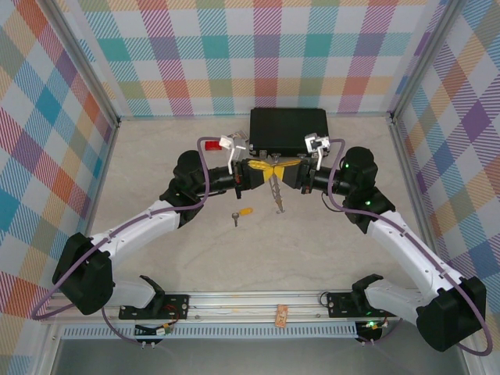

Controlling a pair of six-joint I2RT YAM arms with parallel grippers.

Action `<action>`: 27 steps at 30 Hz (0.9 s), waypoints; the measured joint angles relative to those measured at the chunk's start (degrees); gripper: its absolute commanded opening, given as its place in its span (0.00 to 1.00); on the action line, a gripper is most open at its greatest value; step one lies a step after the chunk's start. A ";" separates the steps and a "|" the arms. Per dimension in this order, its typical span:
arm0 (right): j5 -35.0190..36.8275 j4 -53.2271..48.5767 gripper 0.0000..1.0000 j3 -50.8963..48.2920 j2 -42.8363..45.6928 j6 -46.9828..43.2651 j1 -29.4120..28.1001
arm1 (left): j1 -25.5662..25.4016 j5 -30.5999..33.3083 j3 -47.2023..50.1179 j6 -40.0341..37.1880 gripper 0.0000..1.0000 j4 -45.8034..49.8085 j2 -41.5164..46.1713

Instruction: Put the keys on the keyring

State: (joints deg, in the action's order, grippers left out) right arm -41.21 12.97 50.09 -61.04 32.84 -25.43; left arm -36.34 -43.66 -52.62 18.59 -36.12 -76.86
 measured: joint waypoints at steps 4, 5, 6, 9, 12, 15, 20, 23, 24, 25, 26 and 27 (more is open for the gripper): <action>-0.04 0.31 0.06 0.00 0.00 -0.66 0.00 | 0.00 -0.31 0.00 0.00 0.00 0.26 -0.04; -0.13 0.28 0.03 0.00 0.00 -0.94 0.02 | 0.00 -0.31 0.00 0.02 0.00 0.24 -0.04; -0.44 0.33 0.01 0.00 0.00 -1.27 0.13 | 0.00 -0.31 0.00 0.02 0.00 0.26 -0.04; -0.72 0.20 0.00 0.00 0.00 -2.27 0.33 | 0.00 -0.44 0.00 0.04 0.02 0.28 -0.04; -0.72 -0.79 0.00 0.00 0.00 -3.78 0.33 | 0.17 -0.63 0.00 0.09 0.15 0.83 -0.04; -0.85 -3.08 0.00 0.11 0.02 -5.88 0.39 | 0.76 -1.27 -0.02 -0.02 0.19 2.05 -0.22; -1.22 -11.28 0.00 2.84 -0.61 -11.17 1.09 | 2.40 -2.43 -0.68 -0.46 0.20 4.48 -0.57; -1.86 -16.02 0.00 6.19 -1.75 -14.88 1.09 | 3.17 -3.23 -1.18 -1.55 0.21 5.73 -0.57; -2.14 -17.59 0.00 7.23 -2.14 -16.17 1.09 | 3.26 -3.48 -1.42 -1.86 0.21 6.23 -0.59; -2.47 -19.15 0.00 8.22 -2.60 -17.57 1.09 | 3.28 -3.82 -1.68 -2.32 0.21 6.86 -0.59; -2.84 -20.81 0.00 9.16 -3.10 -19.02 1.09 | 3.28 -4.15 -1.97 -2.91 0.21 7.61 -0.59; -3.19 -22.60 0.00 10.14 -3.80 -20.55 1.09 | 3.28 -4.57 -2.34 -3.52 0.21 8.35 -0.59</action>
State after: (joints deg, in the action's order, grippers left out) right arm -44.40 -9.63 60.23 -64.84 12.29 -24.34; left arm -33.06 -48.23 -54.96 15.07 -27.77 -77.45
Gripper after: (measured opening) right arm 0.022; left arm 0.210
